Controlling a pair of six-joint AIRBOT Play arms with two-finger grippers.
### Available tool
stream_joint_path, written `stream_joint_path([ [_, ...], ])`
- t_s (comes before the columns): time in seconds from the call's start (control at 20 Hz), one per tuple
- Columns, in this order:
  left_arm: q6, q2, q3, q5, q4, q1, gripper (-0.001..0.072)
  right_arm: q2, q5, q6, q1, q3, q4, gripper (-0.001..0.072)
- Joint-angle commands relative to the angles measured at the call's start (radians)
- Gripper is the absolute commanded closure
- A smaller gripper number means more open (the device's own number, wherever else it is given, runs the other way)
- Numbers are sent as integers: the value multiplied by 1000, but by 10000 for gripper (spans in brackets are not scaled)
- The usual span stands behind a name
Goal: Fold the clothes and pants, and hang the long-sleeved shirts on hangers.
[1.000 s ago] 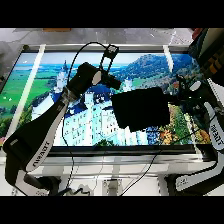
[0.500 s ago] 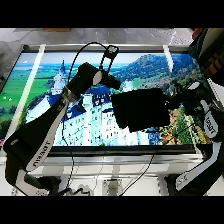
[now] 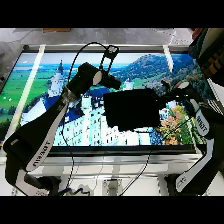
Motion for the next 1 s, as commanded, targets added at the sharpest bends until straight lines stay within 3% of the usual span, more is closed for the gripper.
stream_joint_path([
  [0.0, -2, 0, 0, 0, 1, 1, 698, -3, -72, 0, 104, 1, 3, 38],
  [0.05, -2, 0, 0, 0, 7, 1, 698, -3, -100, 0, 138, 1, 5, 207],
  [0.15, -2, 0, 0, 0, 42, 1, 698, 0, -150, 2, 196, 3, 19, 681],
  [0.5, 3, 32, 0, -31, 81, -8, 698, 23, -101, -10, 195, 236, 80, 697],
  [0.8, 43, 127, 0, -43, 77, -11, 698, 114, 151, -16, -67, 478, 142, 698],
  [0.95, 43, 179, 0, -78, 77, -11, 698, 201, 199, -28, -255, 487, 182, 698],
])
